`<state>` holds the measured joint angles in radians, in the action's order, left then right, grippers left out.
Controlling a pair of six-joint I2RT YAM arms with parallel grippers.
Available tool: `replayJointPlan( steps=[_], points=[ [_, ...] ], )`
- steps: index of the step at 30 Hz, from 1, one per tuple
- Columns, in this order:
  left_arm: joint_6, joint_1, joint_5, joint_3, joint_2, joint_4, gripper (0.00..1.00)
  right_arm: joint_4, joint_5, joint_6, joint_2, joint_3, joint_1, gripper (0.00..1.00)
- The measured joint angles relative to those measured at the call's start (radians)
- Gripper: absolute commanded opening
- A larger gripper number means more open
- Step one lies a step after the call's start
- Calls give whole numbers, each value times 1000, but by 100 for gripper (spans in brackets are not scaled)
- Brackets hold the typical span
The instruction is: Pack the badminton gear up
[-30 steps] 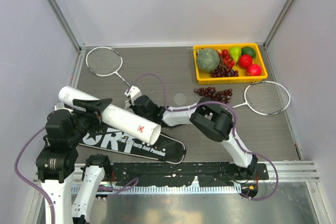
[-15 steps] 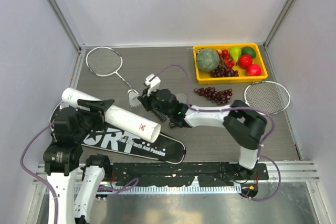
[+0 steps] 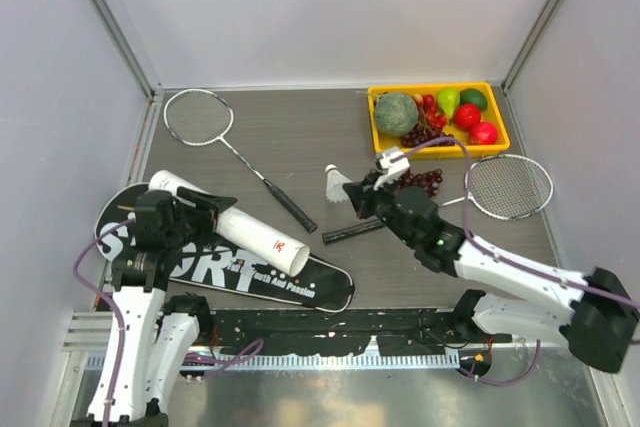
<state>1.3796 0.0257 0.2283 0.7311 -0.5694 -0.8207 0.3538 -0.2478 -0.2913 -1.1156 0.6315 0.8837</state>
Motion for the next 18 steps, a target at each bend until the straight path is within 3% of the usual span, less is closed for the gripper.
replayJointPlan(
  steps=[6,12,18],
  points=[
    [-103,0,64,1,-148,95,2,-182,4,2,357,-100,-1,5],
    [-245,0,104,47,-282,134,0,-301,163,28,649,-166,0,5],
    [-273,0,180,35,-335,269,0,-303,443,21,674,-229,0,5]
  ],
)
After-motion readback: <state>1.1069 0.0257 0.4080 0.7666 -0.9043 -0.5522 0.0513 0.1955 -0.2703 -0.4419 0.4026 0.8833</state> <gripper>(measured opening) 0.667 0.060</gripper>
